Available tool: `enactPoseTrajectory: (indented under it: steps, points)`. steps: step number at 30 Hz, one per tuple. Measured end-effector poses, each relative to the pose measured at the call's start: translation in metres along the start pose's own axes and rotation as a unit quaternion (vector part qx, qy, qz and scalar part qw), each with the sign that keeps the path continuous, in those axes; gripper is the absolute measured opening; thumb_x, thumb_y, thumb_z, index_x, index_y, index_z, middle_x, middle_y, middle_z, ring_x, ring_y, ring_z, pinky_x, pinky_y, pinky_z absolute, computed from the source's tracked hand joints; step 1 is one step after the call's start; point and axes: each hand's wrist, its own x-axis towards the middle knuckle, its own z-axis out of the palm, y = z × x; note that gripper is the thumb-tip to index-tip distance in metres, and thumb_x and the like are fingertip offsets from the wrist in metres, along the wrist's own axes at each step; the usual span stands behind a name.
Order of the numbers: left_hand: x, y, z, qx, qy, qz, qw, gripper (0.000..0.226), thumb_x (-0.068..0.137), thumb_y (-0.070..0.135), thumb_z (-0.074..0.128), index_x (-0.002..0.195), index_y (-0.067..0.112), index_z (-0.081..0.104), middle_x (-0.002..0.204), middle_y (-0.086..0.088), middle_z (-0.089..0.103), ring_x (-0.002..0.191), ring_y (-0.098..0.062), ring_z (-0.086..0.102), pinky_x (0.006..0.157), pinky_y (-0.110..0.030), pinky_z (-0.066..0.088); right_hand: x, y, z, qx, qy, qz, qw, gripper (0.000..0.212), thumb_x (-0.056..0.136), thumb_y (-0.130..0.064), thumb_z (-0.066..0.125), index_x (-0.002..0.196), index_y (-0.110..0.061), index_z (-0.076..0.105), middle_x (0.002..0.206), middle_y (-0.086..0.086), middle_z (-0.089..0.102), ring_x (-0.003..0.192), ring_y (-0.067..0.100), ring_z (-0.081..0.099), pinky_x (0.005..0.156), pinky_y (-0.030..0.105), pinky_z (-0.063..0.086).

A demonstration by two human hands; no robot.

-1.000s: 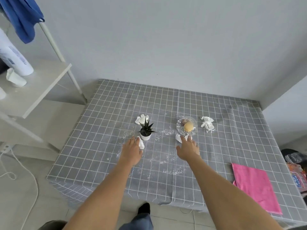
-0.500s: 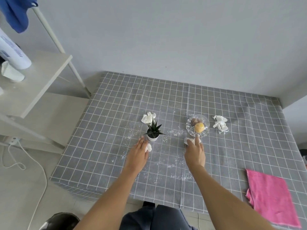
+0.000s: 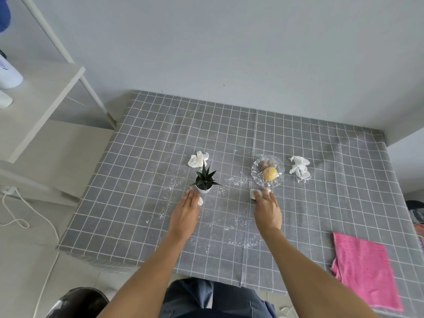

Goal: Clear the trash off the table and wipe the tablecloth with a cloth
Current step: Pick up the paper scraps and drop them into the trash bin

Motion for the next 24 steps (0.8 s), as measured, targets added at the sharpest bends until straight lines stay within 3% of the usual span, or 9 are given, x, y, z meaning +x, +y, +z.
enactPoseTrajectory:
  steps: [9,12,15,19,22,24]
  points:
    - [0.006,-0.021,-0.006,-0.044,0.01,-0.078,0.996,0.04,0.088,-0.007,0.059,0.127,-0.006,0.051,0.136,-0.027,0.049,0.122,-0.041,0.053,0.093,-0.047,0.051,-0.005,0.026,-0.008,0.074,0.082,-0.013,0.994,0.034,0.088,0.01,0.053,0.118,0.0,0.064,0.133,0.018,0.055,0.121,0.041,0.051,0.082,0.052,0.054]
    - [0.023,-0.028,-0.016,-0.053,-0.001,-0.093,0.994,0.037,0.093,-0.005,0.05,0.13,-0.004,0.046,0.144,-0.027,0.04,0.114,-0.044,0.057,0.085,-0.049,0.055,0.0,0.039,-0.02,0.091,0.104,0.016,0.99,0.032,0.091,0.007,0.049,0.119,0.0,0.064,0.132,0.018,0.055,0.118,0.041,0.051,0.082,0.053,0.054]
    - [0.047,-0.03,-0.026,-0.046,0.003,-0.087,0.995,0.042,0.094,-0.005,0.048,0.135,-0.002,0.042,0.149,-0.026,0.032,0.119,-0.044,0.053,0.089,-0.049,0.053,0.017,0.051,-0.034,0.091,0.127,0.03,0.987,0.034,0.093,0.005,0.046,0.121,-0.003,0.064,0.136,0.019,0.053,0.118,0.041,0.052,0.082,0.056,0.054]
    - [0.081,-0.025,-0.038,-0.059,-0.016,-0.071,0.996,0.061,0.085,-0.011,0.057,0.141,0.005,0.039,0.15,-0.024,0.031,0.112,-0.046,0.057,0.076,-0.048,0.057,0.046,0.062,-0.057,0.09,0.152,0.043,0.983,0.036,0.093,0.004,0.046,0.123,-0.006,0.063,0.141,0.022,0.047,0.124,0.041,0.048,0.087,0.053,0.051]
    - [0.106,-0.025,-0.04,-0.066,-0.012,-0.043,0.997,0.058,0.085,-0.011,0.056,0.139,0.004,0.039,0.154,-0.019,0.025,0.11,-0.041,0.058,0.072,-0.036,0.054,0.069,0.071,-0.069,0.083,0.158,0.039,0.983,0.037,0.091,0.004,0.047,0.123,-0.006,0.063,0.136,0.022,0.05,0.114,0.043,0.051,0.08,0.051,0.052]
    - [0.122,-0.022,-0.039,-0.034,-0.023,-0.018,0.999,0.051,0.089,-0.004,0.054,0.137,0.006,0.038,0.155,-0.017,0.024,0.113,-0.039,0.056,0.08,-0.035,0.052,0.084,0.078,-0.073,0.078,0.153,0.038,0.984,0.038,0.09,0.003,0.048,0.122,-0.008,0.063,0.135,0.02,0.05,0.109,0.043,0.052,0.075,0.048,0.051]
